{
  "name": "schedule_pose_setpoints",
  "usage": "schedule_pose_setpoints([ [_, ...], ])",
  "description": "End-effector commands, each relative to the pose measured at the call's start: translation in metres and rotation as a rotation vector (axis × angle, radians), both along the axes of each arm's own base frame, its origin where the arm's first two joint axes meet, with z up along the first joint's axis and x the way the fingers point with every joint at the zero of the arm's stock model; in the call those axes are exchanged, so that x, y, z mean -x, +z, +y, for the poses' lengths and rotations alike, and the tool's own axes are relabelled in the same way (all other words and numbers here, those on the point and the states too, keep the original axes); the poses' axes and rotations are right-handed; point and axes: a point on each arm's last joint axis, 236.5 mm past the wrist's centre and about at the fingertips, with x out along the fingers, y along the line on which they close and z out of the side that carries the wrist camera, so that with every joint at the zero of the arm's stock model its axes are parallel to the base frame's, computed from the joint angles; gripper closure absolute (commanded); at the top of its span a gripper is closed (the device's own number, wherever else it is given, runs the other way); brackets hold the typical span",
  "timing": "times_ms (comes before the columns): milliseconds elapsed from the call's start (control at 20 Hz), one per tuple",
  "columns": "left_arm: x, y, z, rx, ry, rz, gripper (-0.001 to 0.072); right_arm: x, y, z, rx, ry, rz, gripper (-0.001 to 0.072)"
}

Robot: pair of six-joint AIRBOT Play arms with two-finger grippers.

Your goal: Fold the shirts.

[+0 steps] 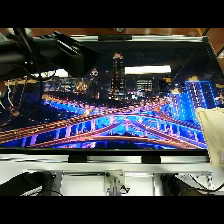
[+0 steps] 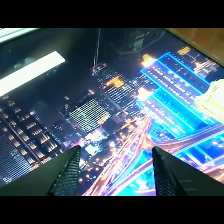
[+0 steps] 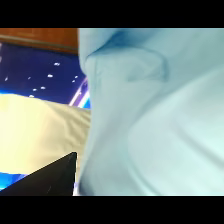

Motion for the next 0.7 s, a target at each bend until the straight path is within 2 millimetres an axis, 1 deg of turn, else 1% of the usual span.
schedule_pose_setpoints([
  [0, -0.02, -0.012, 0.009, -0.017, 0.041, 0.02, 0.0172, -0.024, -0.02, 0.045, -0.139, 0.134, 0.033, 0.0102],
  [100, -0.025, -0.012, 0.016, -0.017, 0.06, 0.021, 0.0172, -0.055, -0.039, 0.066, -0.203, 0.224, 0.042, 0.0102],
  [150, -0.027, -0.012, 0.018, -0.017, 0.066, 0.021, 0.0172, -0.073, -0.054, 0.08, -0.25, 0.281, 0.055, 0.0102],
  [250, -0.028, -0.013, 0.02, -0.018, 0.071, 0.021, 0.0172, -0.11, -0.086, 0.113, -0.347, 0.406, 0.1, 0.0102],
  [350, -0.028, -0.013, 0.02, -0.019, 0.069, 0.022, 0.0172, -0.15, -0.112, 0.147, -0.386, 0.532, 0.131, 0.0102],
  [400, -0.028, -0.013, 0.02, -0.02, 0.069, 0.023, 0.0172, -0.17, -0.12, 0.161, -0.376, 0.587, 0.127, 0.0102],
  [500, -0.028, -0.014, 0.02, -0.021, 0.07, 0.025, 0.0172, -0.214, -0.129, 0.191, -0.338, 0.695, 0.088, 0.0103],
  [600, -0.032, -0.019, 0.018, -0.027, 0.07, 0.035, 0.0172, -0.255, -0.136, 0.227, -0.298, 0.838, 0.072, 0.0102],
  [650, -0.036, -0.026, 0.018, -0.031, 0.079, 0.054, 0.0172, -0.276, -0.14, 0.251, -0.279, 0.922, 0.067, 0.0102],
])
